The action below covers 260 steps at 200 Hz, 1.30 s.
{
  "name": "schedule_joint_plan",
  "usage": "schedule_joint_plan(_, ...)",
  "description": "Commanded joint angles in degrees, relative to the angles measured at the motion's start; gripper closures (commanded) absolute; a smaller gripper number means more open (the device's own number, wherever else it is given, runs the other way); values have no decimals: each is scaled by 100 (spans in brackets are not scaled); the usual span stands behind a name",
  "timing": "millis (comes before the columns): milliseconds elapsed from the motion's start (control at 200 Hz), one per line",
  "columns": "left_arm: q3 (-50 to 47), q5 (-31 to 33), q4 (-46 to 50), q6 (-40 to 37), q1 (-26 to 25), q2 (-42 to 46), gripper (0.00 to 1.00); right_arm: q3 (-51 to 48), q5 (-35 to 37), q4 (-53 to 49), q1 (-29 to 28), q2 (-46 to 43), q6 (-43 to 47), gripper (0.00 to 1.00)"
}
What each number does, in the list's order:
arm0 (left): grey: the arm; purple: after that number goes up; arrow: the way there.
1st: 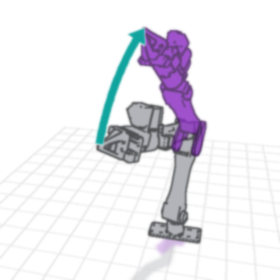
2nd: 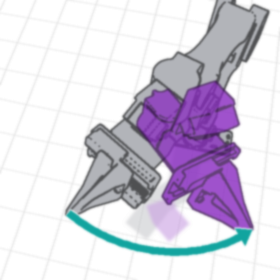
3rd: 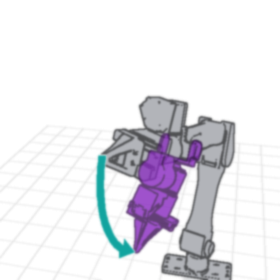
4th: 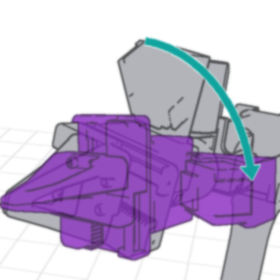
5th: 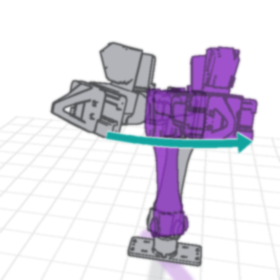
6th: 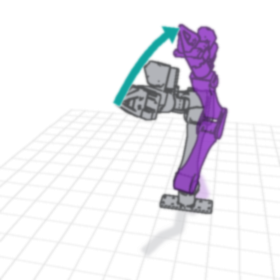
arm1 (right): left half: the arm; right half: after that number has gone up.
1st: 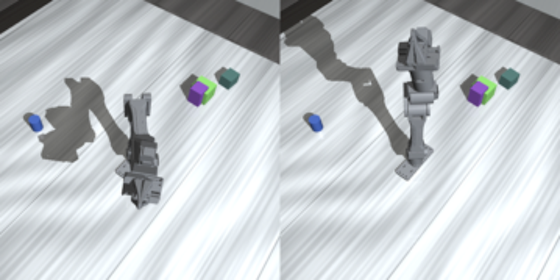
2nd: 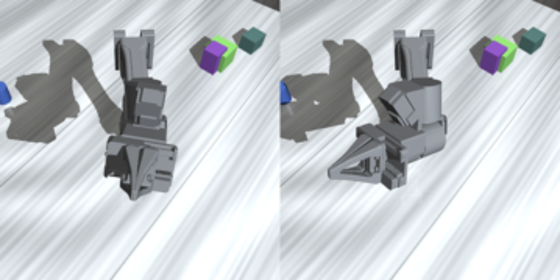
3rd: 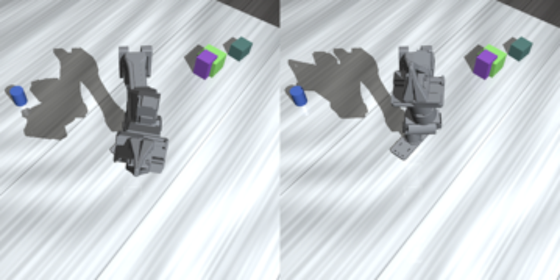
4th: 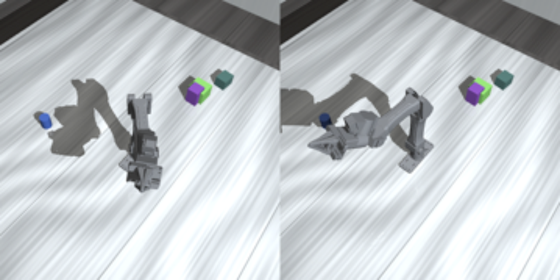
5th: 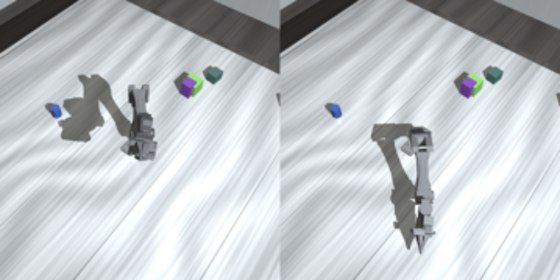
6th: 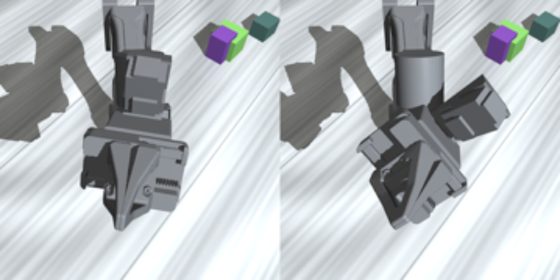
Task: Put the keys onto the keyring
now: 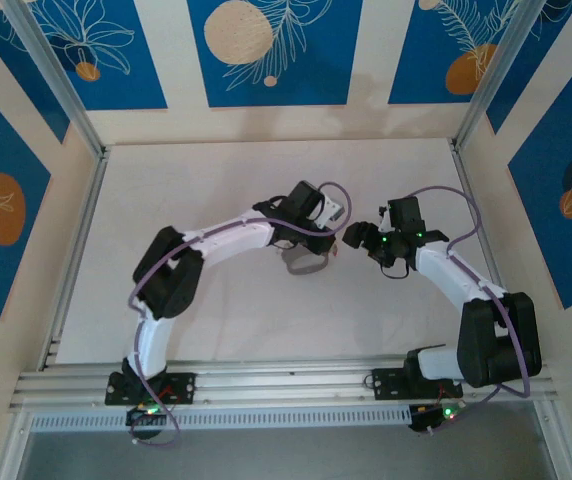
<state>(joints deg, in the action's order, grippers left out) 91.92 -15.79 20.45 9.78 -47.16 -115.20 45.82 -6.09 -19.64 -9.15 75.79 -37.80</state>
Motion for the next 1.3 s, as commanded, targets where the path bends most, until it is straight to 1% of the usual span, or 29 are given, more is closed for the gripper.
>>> schedule_joint_plan(0, -47, 15, -3, -374, 37, 735, 100, 297, -271, -59, 61, -335, -120, 22)
schedule_joint_plan(115, -265, -80, -212, -509, 139, 1218, 100, 408, -388, 3, 136, -620, -217, 22)
schedule_joint_plan(215, -555, -291, -631, -559, 276, 1635, 100, 527, -526, 48, 208, -877, -284, 22)
schedule_joint_plan(405, -1105, -1042, -1574, -504, 611, 2290, 100, 784, -896, 269, 317, -1203, -411, 23)
schedule_joint_plan(610, -1587, -1797, -2509, -321, 961, 2765, 100, 909, -1530, 930, 312, -1345, -680, 28)
schedule_joint_plan(825, -1964, -2397, -3460, -12, 1223, 3085, 100, 953, -2264, 1852, 145, -1313, -866, 32)
schedule_joint_plan(945, -2028, -2700, -3910, 206, 1320, 3182, 100, 1014, -2535, 2192, 10, -1295, -846, 37)
schedule_joint_plan(1065, -2055, -2977, -4336, 413, 1384, 3248, 100, 1078, -2573, 2342, -95, -1352, -806, 42)
schedule_joint_plan(1295, -1967, -3201, -4557, 526, 1434, 3337, 100, 968, -2527, 2692, -164, -1494, -958, 50)
